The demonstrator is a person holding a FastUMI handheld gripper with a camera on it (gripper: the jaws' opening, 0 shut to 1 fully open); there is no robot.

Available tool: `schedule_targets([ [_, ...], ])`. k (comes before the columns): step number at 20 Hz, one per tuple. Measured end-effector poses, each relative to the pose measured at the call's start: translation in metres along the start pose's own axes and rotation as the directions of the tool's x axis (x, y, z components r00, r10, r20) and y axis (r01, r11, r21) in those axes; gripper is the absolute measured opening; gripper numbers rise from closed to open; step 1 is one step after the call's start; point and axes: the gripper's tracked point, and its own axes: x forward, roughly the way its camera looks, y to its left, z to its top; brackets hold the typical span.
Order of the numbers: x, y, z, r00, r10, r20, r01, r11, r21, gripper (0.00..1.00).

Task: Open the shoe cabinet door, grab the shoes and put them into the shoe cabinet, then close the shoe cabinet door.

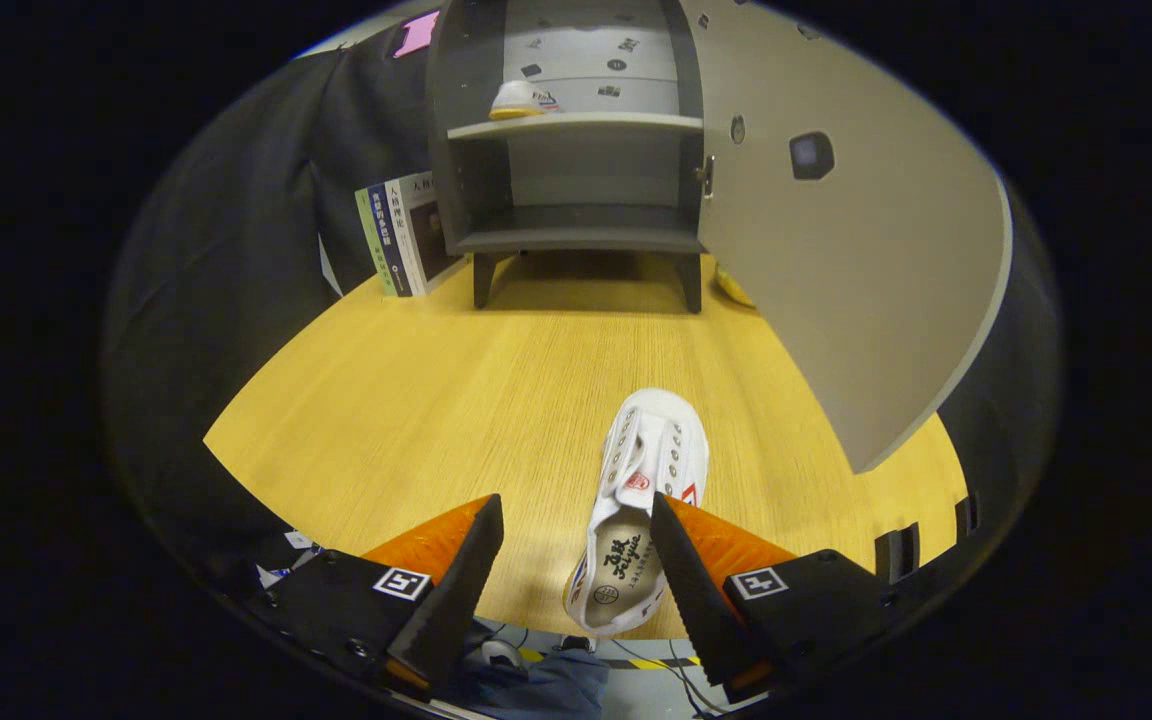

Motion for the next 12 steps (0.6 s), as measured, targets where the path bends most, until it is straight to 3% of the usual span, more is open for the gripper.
schedule_targets([
  [2, -0.001, 0.002, 0.000, 0.999, 0.009, -0.053, -0.008, 1.000, 0.018, 0.93],
  [8, 0.039, 0.006, -0.005, 0.989, 0.028, -0.146, -0.014, 0.995, 0.097, 0.76],
  [12, 0.050, -0.005, -0.010, 0.985, -0.025, -0.173, 0.039, 0.996, 0.082, 0.65],
])
